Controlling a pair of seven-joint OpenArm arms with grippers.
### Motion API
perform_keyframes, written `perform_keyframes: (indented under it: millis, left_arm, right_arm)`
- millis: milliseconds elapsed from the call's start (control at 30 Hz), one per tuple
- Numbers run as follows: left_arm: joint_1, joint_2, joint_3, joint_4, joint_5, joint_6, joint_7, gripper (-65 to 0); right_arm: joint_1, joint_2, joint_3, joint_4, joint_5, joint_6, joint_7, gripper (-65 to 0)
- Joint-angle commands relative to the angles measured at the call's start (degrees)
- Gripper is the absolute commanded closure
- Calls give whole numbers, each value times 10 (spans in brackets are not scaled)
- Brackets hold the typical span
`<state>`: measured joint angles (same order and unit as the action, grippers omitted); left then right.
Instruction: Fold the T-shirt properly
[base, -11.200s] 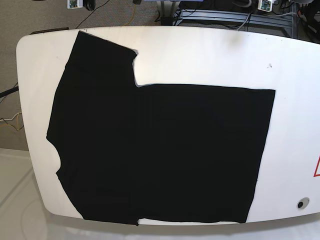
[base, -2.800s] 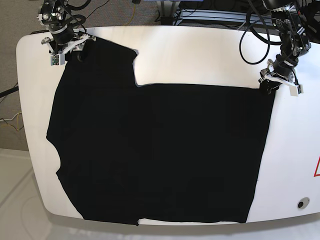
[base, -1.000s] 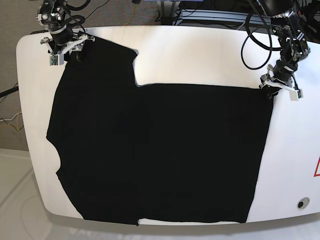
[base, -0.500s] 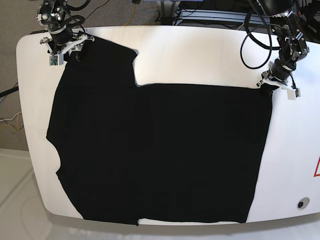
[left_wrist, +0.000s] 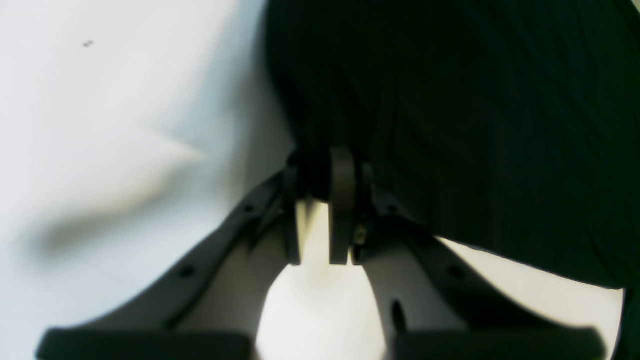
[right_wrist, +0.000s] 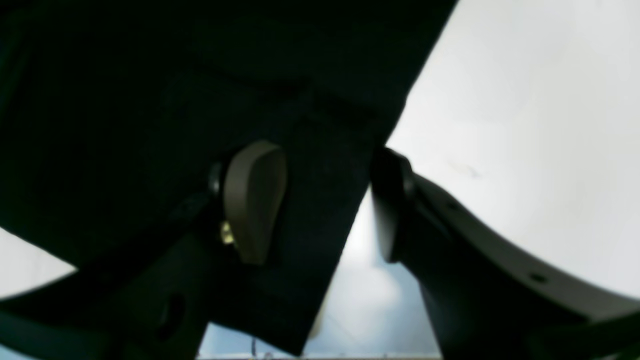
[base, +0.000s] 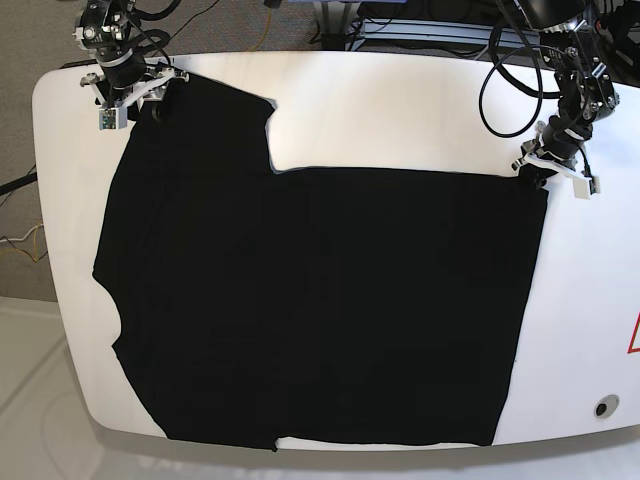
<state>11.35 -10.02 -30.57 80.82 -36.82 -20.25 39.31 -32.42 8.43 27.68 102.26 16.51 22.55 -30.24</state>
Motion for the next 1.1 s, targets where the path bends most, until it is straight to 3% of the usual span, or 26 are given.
perform_keyframes:
  millis: [0,400,467,533,667,1067]
  left_arm:
    - [-1,-11,2,14,4,-2,6,0]
    - [5,-14,2,19,3,-2,0,0]
    - [5,-12,1,15,4,-2,0,0]
    - [3,-8,-2,9,3,-1,-1,0]
    - [4,-8,-3,10,2,-2,-4,0]
    - [6,-8,-5,14,-1,-11,0,0]
  right_arm:
    - [-1,6,4,8,3,5,10,-309]
    - [-2,8,3,6,2,6,12,-248]
    - [-2,9,3,6,2,6,14,-215]
    - [-6,7,2,6,0,5,13,-97]
    - [-6,7,3,5,1,6,12,0]
    - [-10,7,-5,10,2,4,0,0]
